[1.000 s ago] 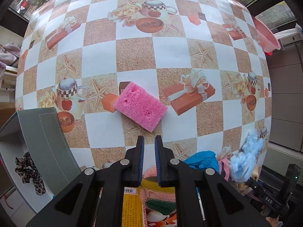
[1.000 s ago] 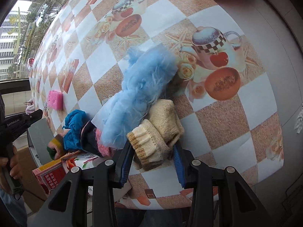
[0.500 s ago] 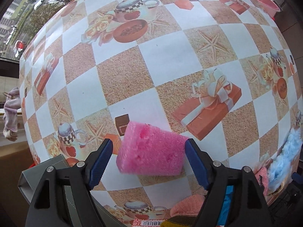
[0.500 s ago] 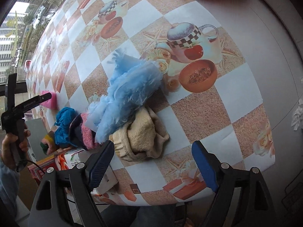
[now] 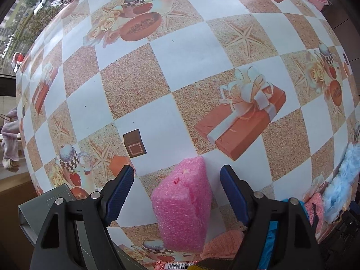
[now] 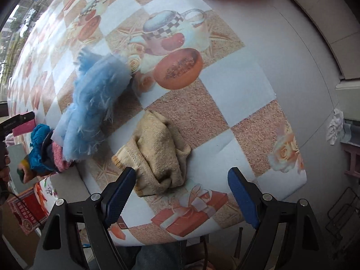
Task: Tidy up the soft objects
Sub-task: 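Grasp the second pink sponge with the left tool while the right tool grasps the beige knit sock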
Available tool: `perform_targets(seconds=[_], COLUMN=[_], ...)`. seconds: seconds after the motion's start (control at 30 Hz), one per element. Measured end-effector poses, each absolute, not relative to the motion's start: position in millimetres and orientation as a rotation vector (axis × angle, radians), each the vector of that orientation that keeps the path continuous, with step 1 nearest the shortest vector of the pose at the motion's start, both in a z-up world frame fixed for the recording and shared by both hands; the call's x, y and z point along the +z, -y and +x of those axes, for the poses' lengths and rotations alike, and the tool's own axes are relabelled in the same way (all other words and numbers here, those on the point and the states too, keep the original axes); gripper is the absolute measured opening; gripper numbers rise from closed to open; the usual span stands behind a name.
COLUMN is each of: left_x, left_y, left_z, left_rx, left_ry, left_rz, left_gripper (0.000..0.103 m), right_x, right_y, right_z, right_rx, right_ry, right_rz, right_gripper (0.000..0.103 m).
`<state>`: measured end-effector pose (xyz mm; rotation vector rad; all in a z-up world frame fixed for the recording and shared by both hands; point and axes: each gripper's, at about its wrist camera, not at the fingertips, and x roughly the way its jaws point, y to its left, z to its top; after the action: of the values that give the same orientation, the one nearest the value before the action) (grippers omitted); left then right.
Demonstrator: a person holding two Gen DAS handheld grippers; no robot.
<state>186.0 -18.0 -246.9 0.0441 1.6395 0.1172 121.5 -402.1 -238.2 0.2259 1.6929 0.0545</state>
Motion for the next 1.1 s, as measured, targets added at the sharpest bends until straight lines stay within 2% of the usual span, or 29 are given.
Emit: perform_targets(seconds=[0.2,0.23,0.33,0.57,0.63,0.67,0.73,0.77,0.8,0.87,0.9,0.97,1.03,1.1], left_x=[-251,-250,-250,-250,-250,-250,-249,-248,-248,-243,-240,-230,-219,-207], left_y=[31,34,39,41,38,37,39,41,43,45,45,43,43,47], left_z=[189,190,195,199,198,198,196,195,193,190,190,190,189,186], left_rx=[0.116,0.117,0.105,0.075,0.07,0.063,0.04,0.028,0.028,0.019,0.018,0.036,0.036,0.018], left_ry=[-1.642,-1.637,-1.632,-1.638,-1.651,-1.66,-1.678,-1.69,-1.701,-1.69,-1.68,-1.651,-1.625,-1.604], left_rz=[0.073,0.07,0.085,0.075,0.025,0.002,-0.031,-0.037,-0.028,-0.036,-0.05,-0.07,-0.094,-0.106], left_gripper=[0.082,0.082,0.082,0.081,0.075,0.066,0.043,0.025,0.025,0.025,0.025,0.025,0.025,0.025], right_x=[-259,-265,-271,-278,-282,-283,-287,-286,-285,-278,-273,-263,-259,-256], right_y=[361,356,345,321,318,317,316,316,317,327,330,333,335,335], right_z=[132,132,133,135,141,143,150,149,151,149,148,144,143,141], right_rx=[0.14,0.123,0.099,0.087,0.086,0.089,0.116,0.114,0.106,0.071,0.063,0.066,0.078,0.072], right_ry=[-1.695,-1.703,-1.696,-1.734,-1.761,-1.782,-1.811,-1.802,-1.787,-1.758,-1.742,-1.715,-1.713,-1.714], right_rz=[0.109,0.072,0.007,-0.074,-0.074,-0.076,-0.099,-0.087,-0.066,-0.054,-0.044,-0.013,0.026,0.058], right_gripper=[0.085,0.098,0.103,0.103,0.103,0.103,0.103,0.103,0.1,0.081,0.074,0.048,0.043,0.043])
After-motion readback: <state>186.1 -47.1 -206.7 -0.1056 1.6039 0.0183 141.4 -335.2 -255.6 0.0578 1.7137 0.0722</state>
